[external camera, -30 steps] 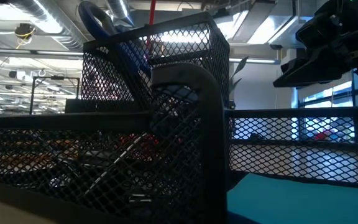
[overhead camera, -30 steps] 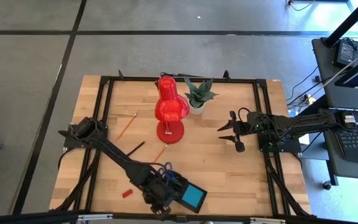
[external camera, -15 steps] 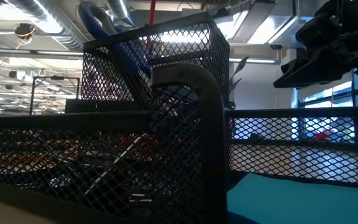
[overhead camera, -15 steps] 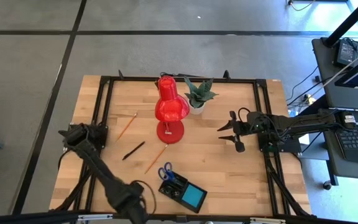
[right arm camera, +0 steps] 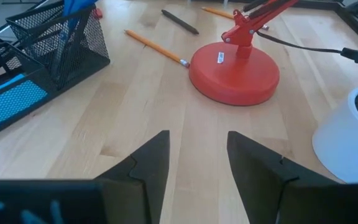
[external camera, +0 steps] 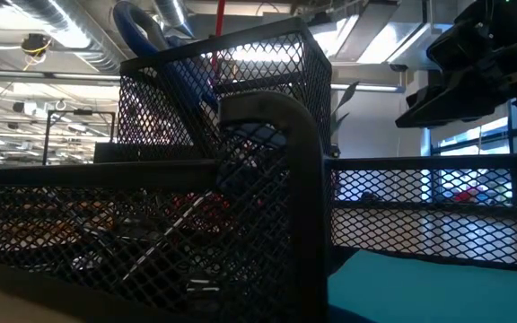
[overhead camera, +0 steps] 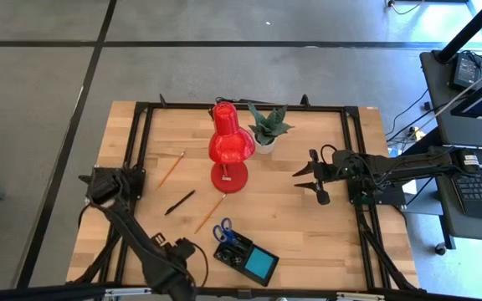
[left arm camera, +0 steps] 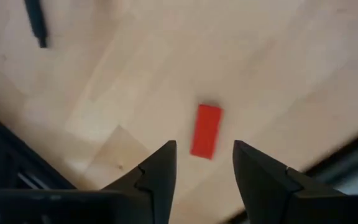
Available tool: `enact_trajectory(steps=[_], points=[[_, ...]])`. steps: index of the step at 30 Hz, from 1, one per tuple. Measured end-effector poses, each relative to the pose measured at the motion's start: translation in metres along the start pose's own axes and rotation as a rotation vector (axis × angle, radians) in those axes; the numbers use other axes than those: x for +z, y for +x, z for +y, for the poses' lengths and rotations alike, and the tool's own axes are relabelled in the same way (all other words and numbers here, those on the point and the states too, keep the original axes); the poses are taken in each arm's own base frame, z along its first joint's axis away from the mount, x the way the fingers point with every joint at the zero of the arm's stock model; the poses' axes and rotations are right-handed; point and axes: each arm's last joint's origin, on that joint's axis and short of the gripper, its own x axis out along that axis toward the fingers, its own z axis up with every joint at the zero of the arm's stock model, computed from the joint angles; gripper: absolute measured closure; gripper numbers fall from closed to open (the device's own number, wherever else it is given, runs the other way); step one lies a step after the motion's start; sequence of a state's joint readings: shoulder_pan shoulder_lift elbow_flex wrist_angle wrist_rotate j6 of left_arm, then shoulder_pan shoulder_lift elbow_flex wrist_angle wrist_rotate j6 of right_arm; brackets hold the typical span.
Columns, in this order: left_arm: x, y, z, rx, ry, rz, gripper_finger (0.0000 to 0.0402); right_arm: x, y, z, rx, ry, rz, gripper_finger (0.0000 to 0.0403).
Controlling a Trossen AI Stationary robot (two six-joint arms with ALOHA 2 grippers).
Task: Pick and place office supplies into organizer
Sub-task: Put the red eraser into the black desk organizer
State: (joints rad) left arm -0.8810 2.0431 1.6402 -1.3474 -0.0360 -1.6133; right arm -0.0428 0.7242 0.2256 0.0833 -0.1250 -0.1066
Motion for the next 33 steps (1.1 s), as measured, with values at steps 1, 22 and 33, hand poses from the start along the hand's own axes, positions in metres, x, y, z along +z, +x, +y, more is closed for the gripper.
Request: enact_trajectory(steps=[1,22,33], points=[[0.000,0.003,-0.001,0.013,0.002,0.000,0.0249,0.000,0.000,0.000,0.000,0.000,0.000,0.0238],[-0.015,-0.003,0.021,0.199,-0.139,-0.006,0.0268,0.002,0.000,0.001,0.032,-0.006,-0.029,0.0238],[-0.007,-0.015,0.081,0.123,-0.250,-0.112,0.0277,0.003,0.000,0.001,0.031,-0.004,-0.036,0.0238]])
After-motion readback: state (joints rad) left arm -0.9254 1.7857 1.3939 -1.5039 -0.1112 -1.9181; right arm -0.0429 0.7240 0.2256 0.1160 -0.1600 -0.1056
